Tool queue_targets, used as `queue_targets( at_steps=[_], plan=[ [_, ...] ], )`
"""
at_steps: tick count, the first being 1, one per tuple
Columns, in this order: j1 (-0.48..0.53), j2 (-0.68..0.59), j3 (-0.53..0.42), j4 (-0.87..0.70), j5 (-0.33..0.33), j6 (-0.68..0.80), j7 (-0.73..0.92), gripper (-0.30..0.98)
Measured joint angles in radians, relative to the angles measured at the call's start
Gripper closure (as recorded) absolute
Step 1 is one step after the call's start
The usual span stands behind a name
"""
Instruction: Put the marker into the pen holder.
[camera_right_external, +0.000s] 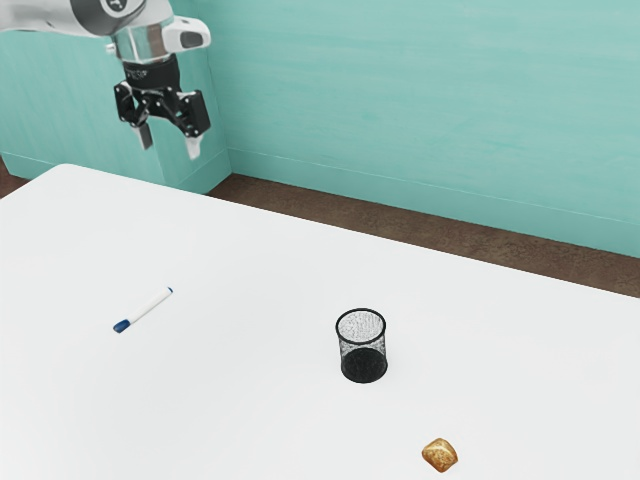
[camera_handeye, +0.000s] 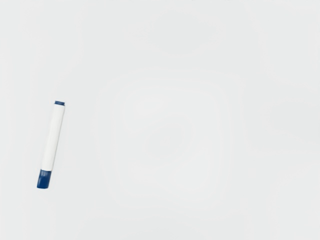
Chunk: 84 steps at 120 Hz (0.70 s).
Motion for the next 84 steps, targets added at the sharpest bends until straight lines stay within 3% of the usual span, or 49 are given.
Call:
queue_targets(
  at_steps=[30, 41, 55, 84],
  plan=[
    [-0.002, -0.025, 0.007, -0.005, 0.002, -0.024, 0.001, 0.00],
    [-0.014, -0.140, 0.018, -0.241, 0.004, 0.030, 0.000, 0.00],
    [-0.039, -0.148, 0.076, -0.518, 0.007, 0.156, -0.002, 0.00],
    [0.027, -0.101, 0.120, -0.701, 0.020, 0.416, 0.003, 0.00]
  ],
)
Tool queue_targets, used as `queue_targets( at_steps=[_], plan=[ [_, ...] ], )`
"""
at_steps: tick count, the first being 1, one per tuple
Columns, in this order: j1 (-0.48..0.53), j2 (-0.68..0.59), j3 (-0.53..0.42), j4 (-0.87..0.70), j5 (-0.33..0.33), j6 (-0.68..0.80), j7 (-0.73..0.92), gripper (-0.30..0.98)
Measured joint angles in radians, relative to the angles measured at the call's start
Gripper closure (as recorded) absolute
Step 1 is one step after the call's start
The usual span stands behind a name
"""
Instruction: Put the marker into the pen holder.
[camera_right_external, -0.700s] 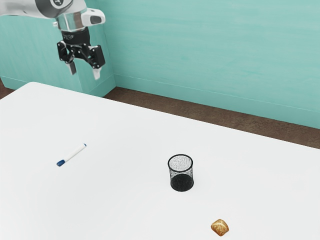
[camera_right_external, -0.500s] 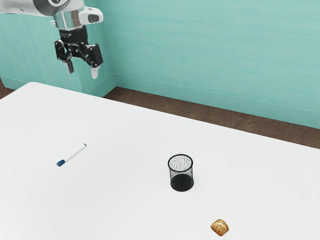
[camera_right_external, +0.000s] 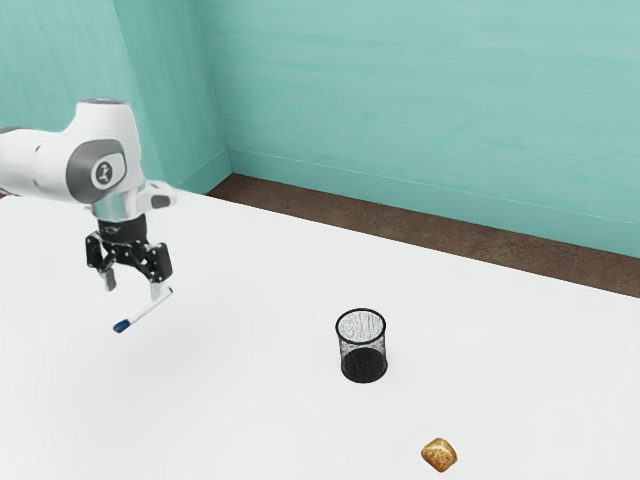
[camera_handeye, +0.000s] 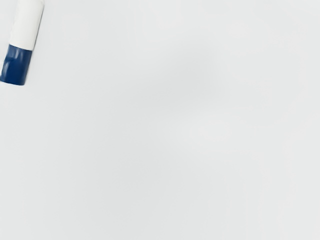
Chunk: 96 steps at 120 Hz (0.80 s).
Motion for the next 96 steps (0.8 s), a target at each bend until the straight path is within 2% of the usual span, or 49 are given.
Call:
queue_targets(
  at_steps=[16, 36, 51, 96],
  plan=[
    [0.010, 0.068, 0.035, -0.008, 0.008, 0.145, 0.064, 0.00],
    [-0.027, 0.185, 0.059, 0.031, 0.010, 0.274, 0.165, 0.00],
    [-0.019, 0.280, 0.099, 0.113, -0.031, 0.279, 0.231, 0.00],
    [0.012, 0.454, 0.147, 0.259, -0.158, 0.251, 0.415, 0.00]
  ],
)
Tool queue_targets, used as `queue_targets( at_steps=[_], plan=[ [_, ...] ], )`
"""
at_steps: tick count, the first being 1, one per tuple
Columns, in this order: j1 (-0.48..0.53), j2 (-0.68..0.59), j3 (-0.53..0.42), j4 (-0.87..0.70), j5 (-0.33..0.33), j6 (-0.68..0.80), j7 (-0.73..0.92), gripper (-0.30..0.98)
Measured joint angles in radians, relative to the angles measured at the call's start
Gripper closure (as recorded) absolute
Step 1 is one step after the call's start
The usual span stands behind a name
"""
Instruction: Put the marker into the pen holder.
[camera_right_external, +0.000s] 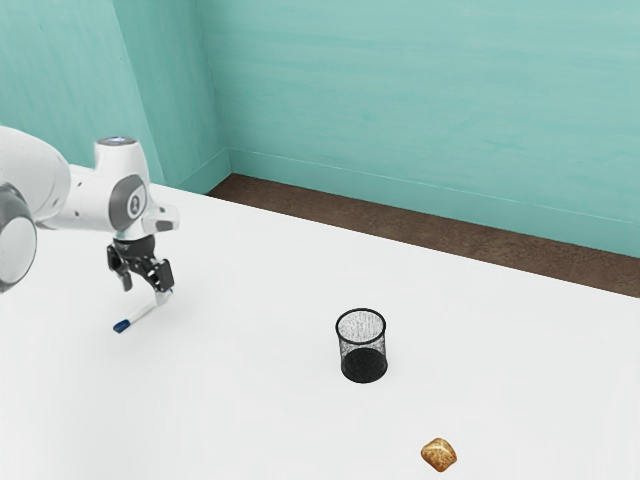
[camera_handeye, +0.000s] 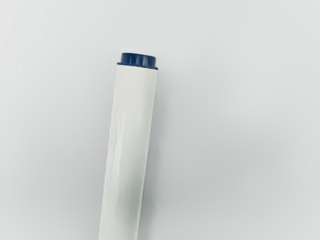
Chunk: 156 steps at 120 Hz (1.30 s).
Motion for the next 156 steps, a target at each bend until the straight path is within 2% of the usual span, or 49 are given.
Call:
queue_targets(
  at_steps=[21, 46, 56, 104, 156],
  plan=[
    [0.018, 0.087, 0.003, 0.086, -0.021, 0.008, 0.092, 0.00],
    [0.019, 0.122, 0.000, 0.100, -0.053, 0.015, 0.173, 0.03],
    [0.019, 0.127, -0.001, 0.100, -0.058, 0.017, 0.198, 0.09],
    [0.020, 0.130, -0.001, 0.100, -0.070, 0.031, 0.271, 0.52],
    [0.021, 0.138, -0.001, 0.100, -0.082, 0.042, 0.310, 0.65]
  ],
)
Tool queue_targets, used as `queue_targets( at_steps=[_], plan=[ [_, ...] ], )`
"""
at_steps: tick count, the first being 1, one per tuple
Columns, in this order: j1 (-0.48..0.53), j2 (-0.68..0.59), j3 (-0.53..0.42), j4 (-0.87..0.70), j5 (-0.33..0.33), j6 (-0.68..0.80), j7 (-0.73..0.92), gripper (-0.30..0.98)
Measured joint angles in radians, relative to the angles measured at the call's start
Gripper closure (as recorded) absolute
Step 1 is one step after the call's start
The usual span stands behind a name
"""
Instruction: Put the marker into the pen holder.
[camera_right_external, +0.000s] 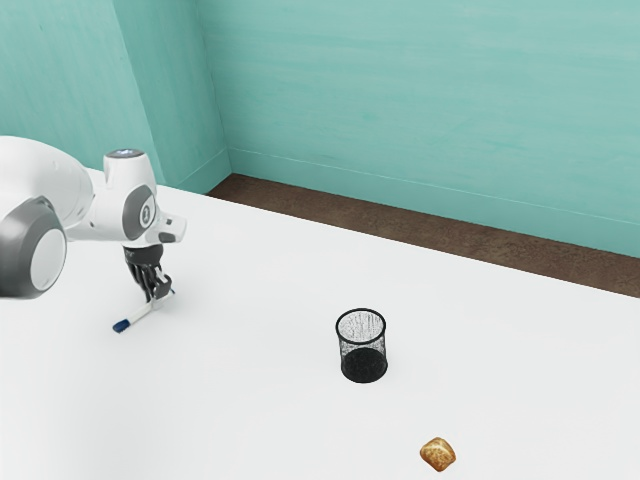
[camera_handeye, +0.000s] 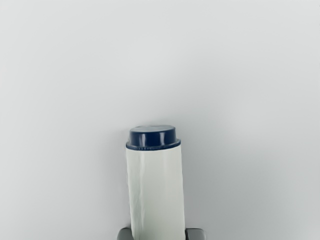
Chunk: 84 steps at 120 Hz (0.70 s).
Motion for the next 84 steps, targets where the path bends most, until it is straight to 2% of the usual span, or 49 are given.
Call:
queue_targets(
  at_steps=[30, 52, 68, 84],
  plan=[
    [-0.004, -0.050, -0.001, -0.016, -0.011, 0.028, 0.006, 0.71],
    [-0.006, -0.174, -0.053, -0.086, -0.061, 0.204, -0.009, 0.72],
    [-0.007, -0.275, -0.104, -0.108, -0.071, 0.345, -0.029, 0.74],
    [-0.007, -0.333, -0.147, -0.120, -0.075, 0.423, -0.046, 0.74]
  ],
)
